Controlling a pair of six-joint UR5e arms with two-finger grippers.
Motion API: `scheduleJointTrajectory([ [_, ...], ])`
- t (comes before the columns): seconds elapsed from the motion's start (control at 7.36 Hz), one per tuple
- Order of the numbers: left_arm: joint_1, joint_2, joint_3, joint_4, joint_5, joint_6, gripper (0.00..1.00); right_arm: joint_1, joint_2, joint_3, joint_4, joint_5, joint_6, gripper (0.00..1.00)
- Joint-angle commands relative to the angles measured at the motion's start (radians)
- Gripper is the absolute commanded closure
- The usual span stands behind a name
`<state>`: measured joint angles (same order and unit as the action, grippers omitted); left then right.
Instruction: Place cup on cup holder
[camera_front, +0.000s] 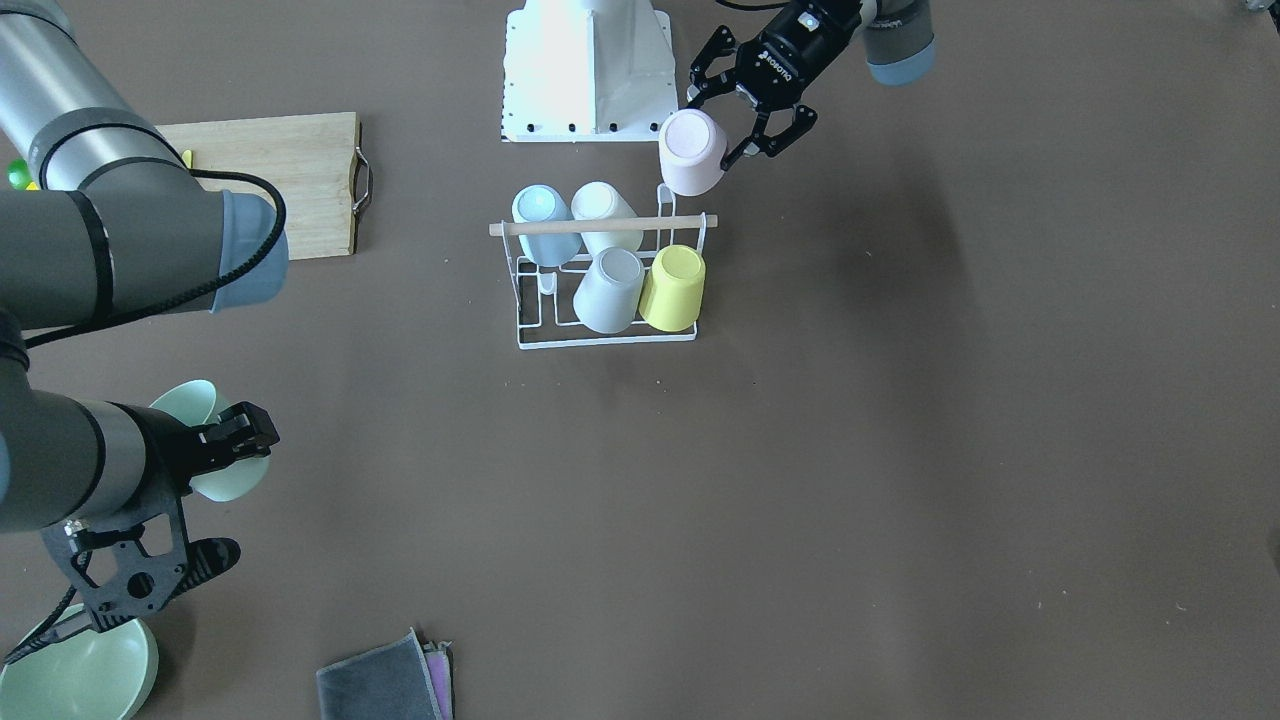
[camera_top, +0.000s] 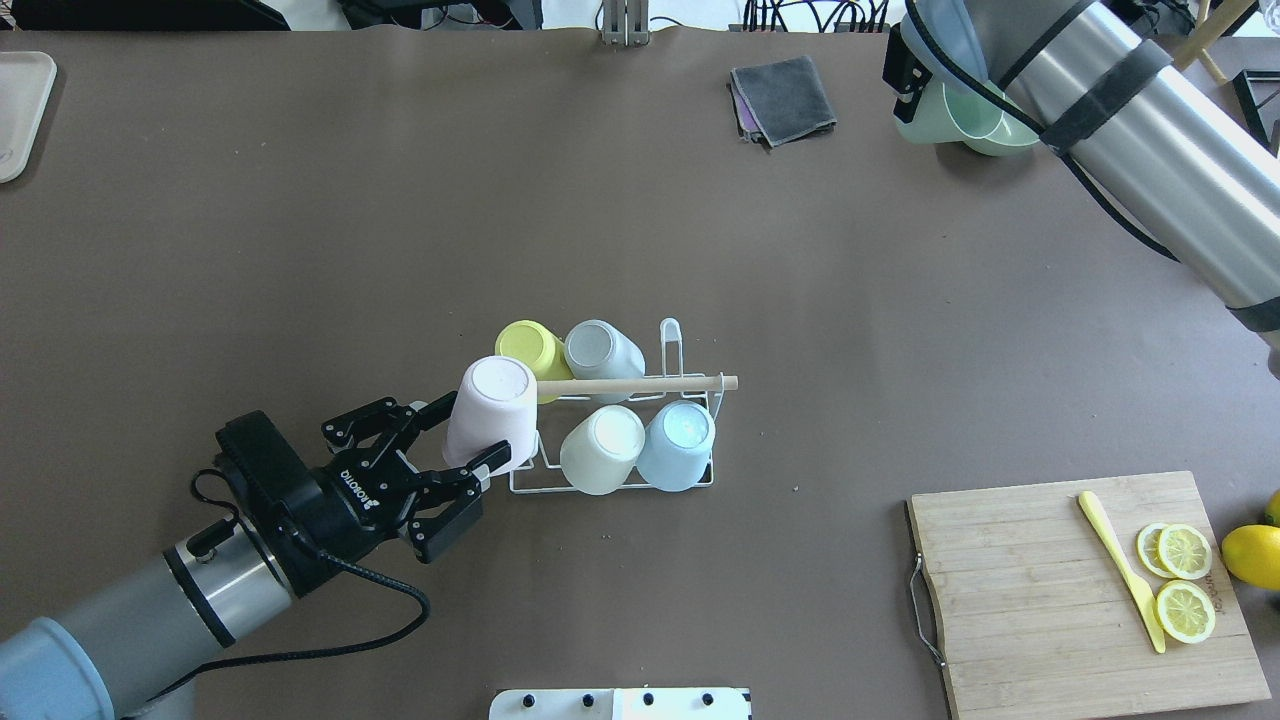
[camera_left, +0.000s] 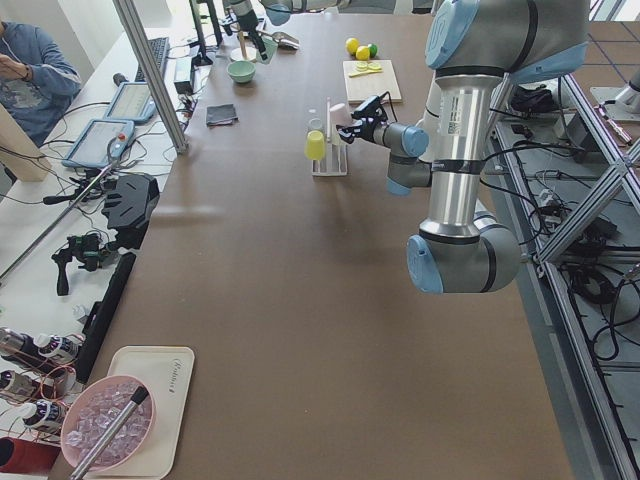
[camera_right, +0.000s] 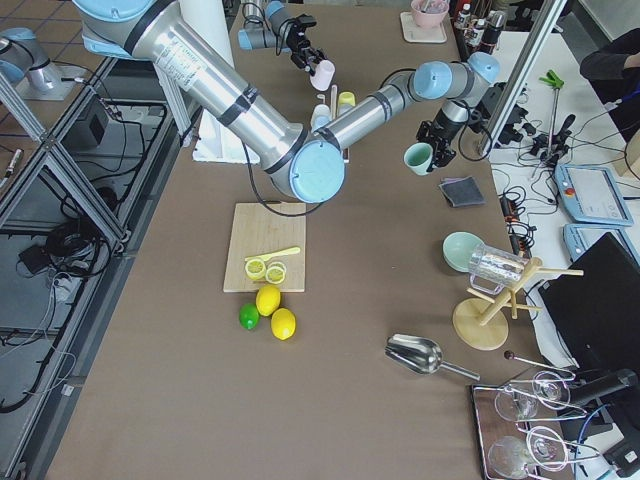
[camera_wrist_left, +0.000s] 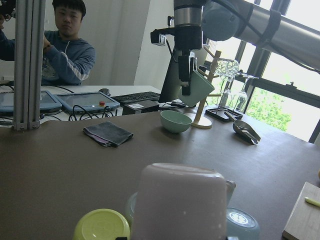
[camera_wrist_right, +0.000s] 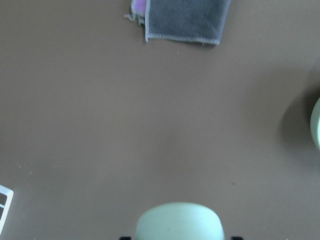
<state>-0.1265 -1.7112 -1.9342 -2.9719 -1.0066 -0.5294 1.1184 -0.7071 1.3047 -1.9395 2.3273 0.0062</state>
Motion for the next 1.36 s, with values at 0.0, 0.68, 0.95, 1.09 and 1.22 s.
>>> scheduleJointTrajectory([
  [0.0,0.022,-0.025,0.026,0.001,0.054,0.026,0.64,0.008,-0.104,0.12,0.304,0.003,0.183,1.0],
  [0.68,0.044,-0.073,0.09,-0.001,0.069,0.029,0.63,0.008,-0.261,0.154,1.165,-0.017,0.861,1.0],
  [0.95,0.053,-0.068,0.093,-0.007,0.069,0.029,0.62,-0.003,-0.302,0.137,1.435,-0.054,0.916,1.0],
  [1.09,0.053,-0.059,0.093,-0.012,0.071,0.026,0.61,-0.029,-0.325,0.137,1.558,-0.107,0.954,1.0],
  [1.22,0.056,-0.059,0.095,-0.012,0.092,0.028,0.61,-0.095,-0.351,0.115,1.694,-0.225,0.959,1.0],
])
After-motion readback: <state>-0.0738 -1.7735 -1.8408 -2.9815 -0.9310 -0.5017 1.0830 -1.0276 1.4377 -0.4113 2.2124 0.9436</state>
